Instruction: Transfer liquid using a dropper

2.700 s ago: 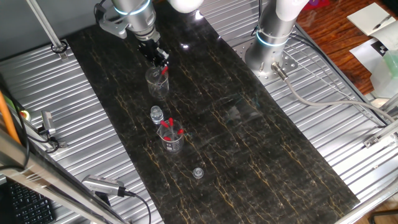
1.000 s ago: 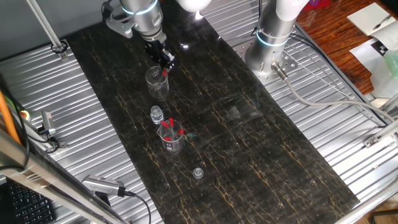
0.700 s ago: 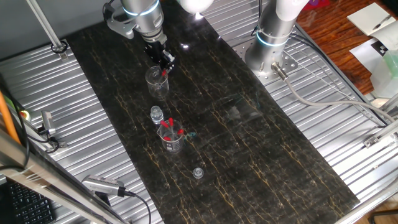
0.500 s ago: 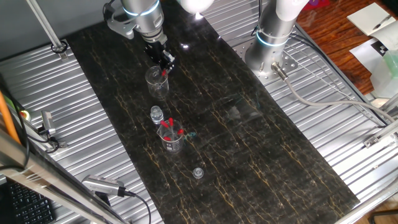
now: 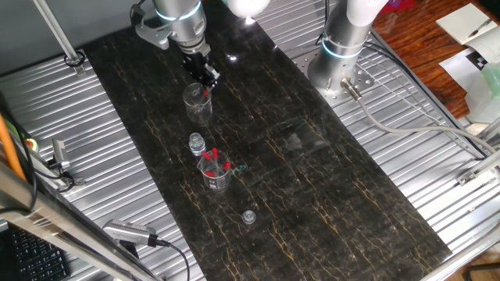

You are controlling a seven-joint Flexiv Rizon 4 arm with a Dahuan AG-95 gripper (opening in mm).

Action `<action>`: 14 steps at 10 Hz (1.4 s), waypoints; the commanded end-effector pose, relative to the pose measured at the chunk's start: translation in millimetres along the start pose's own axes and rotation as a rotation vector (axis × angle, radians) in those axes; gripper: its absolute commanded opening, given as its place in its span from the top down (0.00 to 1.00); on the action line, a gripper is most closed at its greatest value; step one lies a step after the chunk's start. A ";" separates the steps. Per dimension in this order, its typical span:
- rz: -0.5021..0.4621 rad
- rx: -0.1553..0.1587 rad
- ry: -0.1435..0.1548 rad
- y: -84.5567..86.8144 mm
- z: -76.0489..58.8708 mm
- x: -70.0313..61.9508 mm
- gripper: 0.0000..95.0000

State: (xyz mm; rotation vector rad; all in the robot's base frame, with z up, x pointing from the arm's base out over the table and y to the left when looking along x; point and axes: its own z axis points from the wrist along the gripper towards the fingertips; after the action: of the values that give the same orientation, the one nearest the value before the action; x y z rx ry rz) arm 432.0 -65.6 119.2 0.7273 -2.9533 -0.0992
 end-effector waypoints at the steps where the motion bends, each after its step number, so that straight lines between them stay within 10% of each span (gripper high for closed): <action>1: 0.001 -0.001 -0.001 -0.1 -0.1 0.0 1.00; 14: 0.007 -0.026 0.027 1.4 -12.8 2.1 1.00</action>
State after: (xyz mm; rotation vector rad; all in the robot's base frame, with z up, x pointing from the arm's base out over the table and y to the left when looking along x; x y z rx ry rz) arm 430.5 -66.2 132.9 0.7099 -2.9216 -0.1253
